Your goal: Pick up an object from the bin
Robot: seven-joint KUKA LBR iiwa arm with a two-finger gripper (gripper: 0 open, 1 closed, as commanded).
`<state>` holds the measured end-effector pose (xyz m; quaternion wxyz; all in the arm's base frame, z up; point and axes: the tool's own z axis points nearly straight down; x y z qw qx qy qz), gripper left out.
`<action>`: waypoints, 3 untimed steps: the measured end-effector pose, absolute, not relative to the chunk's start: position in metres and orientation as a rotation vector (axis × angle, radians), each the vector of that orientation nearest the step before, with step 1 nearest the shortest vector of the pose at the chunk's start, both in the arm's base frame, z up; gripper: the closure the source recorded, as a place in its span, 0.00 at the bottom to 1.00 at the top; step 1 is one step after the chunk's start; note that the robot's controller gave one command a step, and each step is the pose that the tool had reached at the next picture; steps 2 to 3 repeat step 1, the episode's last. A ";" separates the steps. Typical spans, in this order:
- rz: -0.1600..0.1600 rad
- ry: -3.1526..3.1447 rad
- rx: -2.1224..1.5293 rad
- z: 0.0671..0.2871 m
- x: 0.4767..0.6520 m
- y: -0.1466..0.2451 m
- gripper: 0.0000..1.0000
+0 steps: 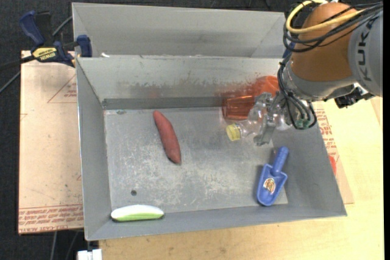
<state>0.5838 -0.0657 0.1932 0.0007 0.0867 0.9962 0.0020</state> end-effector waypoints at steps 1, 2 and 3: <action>0.006 3.129 0.217 0.306 0.575 -0.065 1.00; 0.006 3.129 0.217 0.306 0.575 -0.065 1.00; 0.006 3.129 0.217 0.306 0.575 -0.065 1.00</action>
Offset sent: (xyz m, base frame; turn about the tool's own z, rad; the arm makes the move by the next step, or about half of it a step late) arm 0.0000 0.0000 0.0000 0.0000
